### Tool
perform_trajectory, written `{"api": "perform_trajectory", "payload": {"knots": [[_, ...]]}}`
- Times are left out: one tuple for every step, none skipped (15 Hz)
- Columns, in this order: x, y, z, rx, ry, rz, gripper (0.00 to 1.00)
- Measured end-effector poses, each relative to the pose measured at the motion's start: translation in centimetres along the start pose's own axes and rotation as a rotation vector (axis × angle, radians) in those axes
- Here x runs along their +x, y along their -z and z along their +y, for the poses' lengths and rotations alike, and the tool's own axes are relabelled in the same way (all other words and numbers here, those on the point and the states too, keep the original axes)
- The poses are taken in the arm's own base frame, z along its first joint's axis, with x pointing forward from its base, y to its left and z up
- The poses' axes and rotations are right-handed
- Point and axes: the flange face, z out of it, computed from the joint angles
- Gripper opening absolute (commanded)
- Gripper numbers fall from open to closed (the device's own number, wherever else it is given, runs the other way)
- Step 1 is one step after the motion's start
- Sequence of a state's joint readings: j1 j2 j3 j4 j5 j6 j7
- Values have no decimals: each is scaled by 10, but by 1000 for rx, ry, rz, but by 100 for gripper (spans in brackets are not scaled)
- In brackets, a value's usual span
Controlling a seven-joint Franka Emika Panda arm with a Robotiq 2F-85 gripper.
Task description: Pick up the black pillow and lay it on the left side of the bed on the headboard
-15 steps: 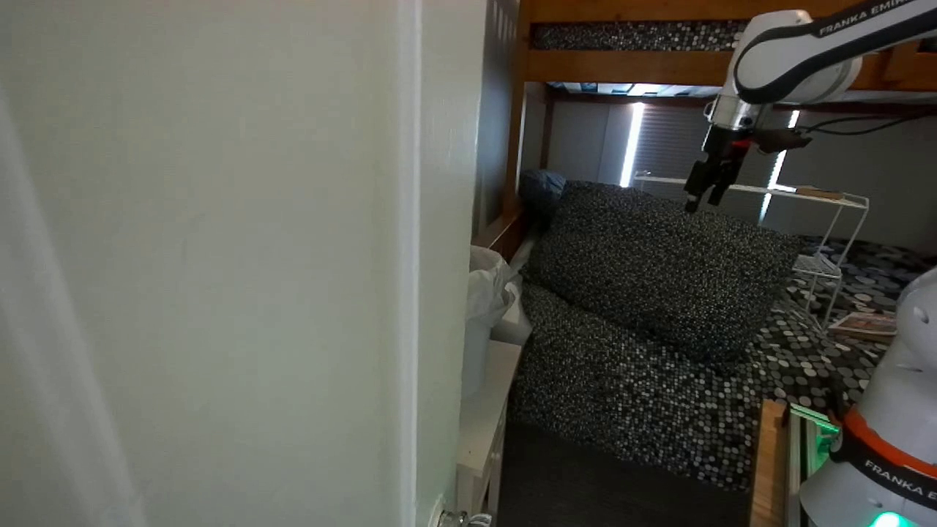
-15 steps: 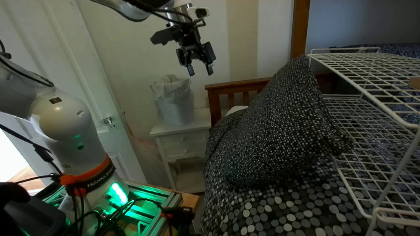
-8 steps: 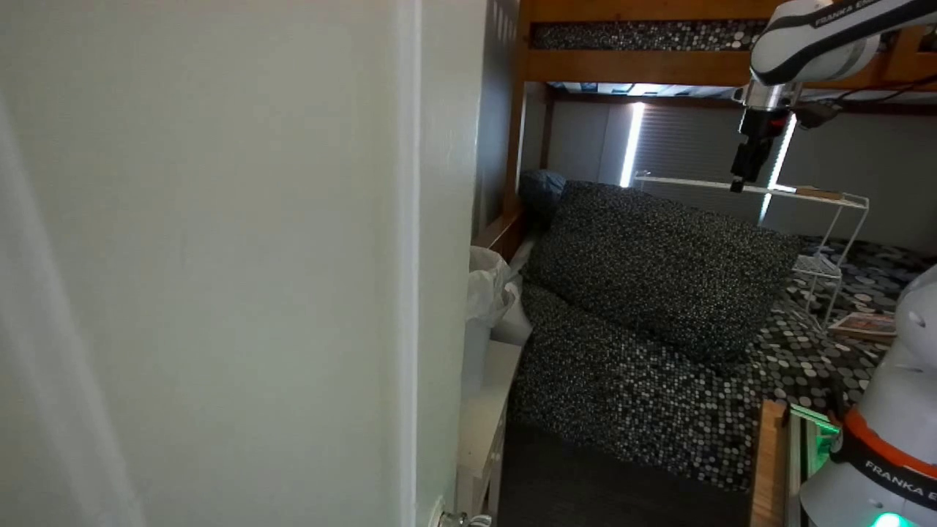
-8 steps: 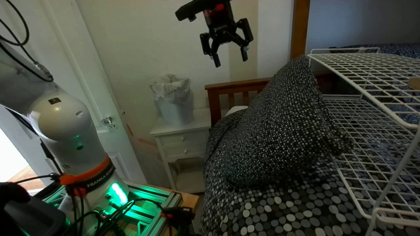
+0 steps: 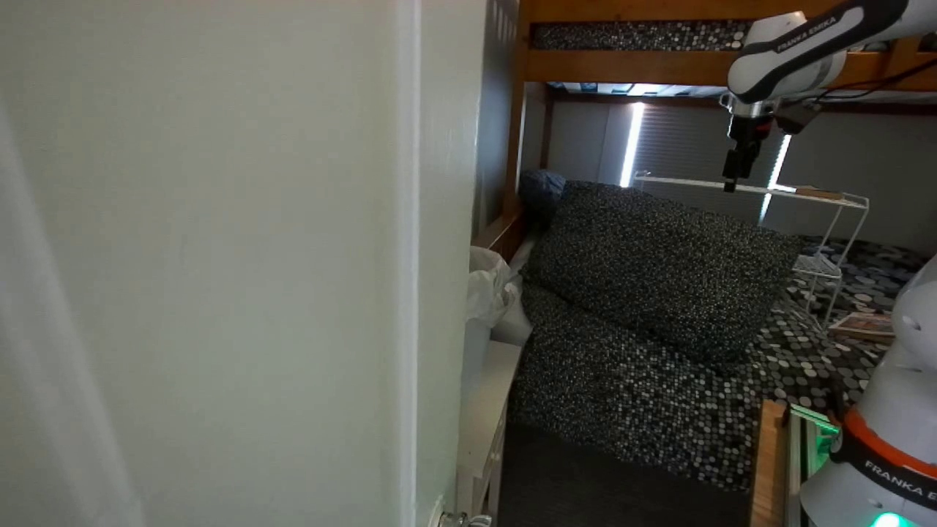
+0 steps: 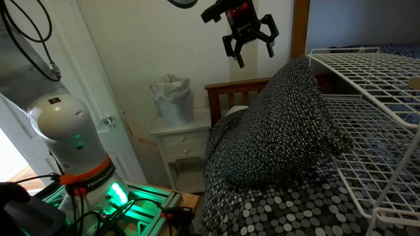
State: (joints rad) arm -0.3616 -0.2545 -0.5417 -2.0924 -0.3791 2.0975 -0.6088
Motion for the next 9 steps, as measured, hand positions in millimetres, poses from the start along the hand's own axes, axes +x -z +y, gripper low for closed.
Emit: {"api": "perform_trajectory", "payload": {"knots": [[0,0,0,0,-1,1,100],[0,1,0,0,0,1,100],[1,0,-1,5,5,0,100],[3,0,-2,17,18,7,100],[7,0,0,31,33,19,100],[11,0,3,54,43,37,100],[16,-3,9,79,51,55,100],[19,-6,17,101,64,73,100],[23,-11,24,126,76,85,100]]}}
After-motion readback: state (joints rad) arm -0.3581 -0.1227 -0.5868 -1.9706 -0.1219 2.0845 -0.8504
